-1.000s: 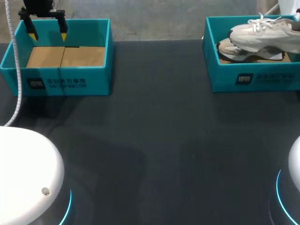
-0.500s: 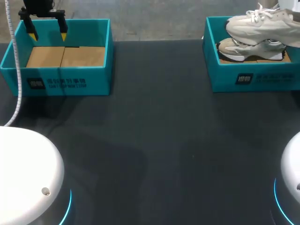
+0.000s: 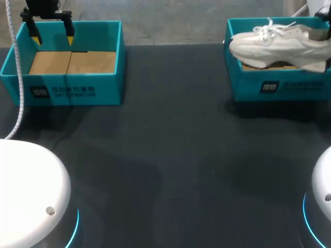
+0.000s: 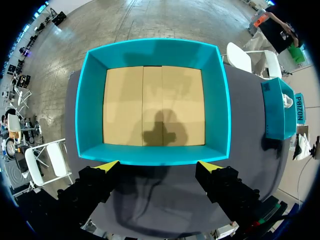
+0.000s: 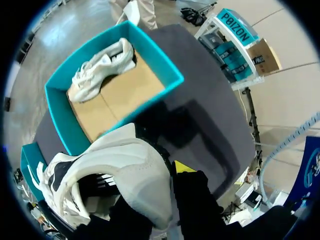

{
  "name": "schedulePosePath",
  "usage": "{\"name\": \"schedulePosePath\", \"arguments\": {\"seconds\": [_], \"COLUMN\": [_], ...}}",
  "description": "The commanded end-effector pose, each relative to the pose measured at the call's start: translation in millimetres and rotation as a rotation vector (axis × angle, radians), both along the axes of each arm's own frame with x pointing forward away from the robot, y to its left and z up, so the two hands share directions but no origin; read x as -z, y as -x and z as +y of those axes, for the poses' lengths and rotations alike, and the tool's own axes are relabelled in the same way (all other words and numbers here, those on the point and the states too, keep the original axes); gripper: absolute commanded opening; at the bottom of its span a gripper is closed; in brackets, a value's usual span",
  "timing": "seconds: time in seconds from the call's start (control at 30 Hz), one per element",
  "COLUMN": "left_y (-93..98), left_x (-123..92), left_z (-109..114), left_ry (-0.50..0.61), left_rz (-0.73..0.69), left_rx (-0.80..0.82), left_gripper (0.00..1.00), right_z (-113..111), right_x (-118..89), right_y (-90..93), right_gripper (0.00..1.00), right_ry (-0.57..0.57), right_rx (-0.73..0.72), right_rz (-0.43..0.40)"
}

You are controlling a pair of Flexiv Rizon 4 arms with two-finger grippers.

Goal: Take the shoe out of the shoebox, open the shoe tongue, remove and reinsert the insole, then place the shoe into the shoebox

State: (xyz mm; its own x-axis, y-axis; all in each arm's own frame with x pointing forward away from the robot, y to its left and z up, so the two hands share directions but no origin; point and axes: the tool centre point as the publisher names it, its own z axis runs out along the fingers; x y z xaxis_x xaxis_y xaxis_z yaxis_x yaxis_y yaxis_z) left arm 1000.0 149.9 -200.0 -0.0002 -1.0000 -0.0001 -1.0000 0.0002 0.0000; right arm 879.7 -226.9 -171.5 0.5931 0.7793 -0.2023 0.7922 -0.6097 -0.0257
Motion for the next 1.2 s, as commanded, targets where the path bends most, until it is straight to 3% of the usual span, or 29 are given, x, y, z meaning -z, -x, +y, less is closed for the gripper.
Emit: {"name": "schedulePosePath", "arguments": {"seconds": [0.03, 0.43, 0.47, 1.07, 1.2], "left_y": [0.0, 0.0, 0.0, 0.0, 0.0], "left_x": [0, 0, 0, 0, 0], "left_z": [0, 0, 0, 0, 0], "left_ry": [0.0, 0.0, 0.0, 0.0, 0.0], "left_rz": [0.0, 0.0, 0.0, 0.0, 0.0], "left_rx": [0.0, 0.0, 0.0, 0.0, 0.0], "left_gripper": [1.0, 1.0, 1.0, 1.0, 1.0], "right_z": [23, 68, 73, 73, 101], "right_x": [18, 37, 40, 40, 43], "right_y": [43.3, 93.3, 93.6, 93.6, 115.7], "right_gripper": [0.0, 0.0, 0.0, 0.0, 0.0], "right_ry": [0.032, -0.004, -0.003, -0.003, 0.025], "right_rx": [-0.007, 0.008, -0.041, -0.041, -0.051], "right_rz": [-0.096, -0.079, -0.066, -0.066, -0.083]}}
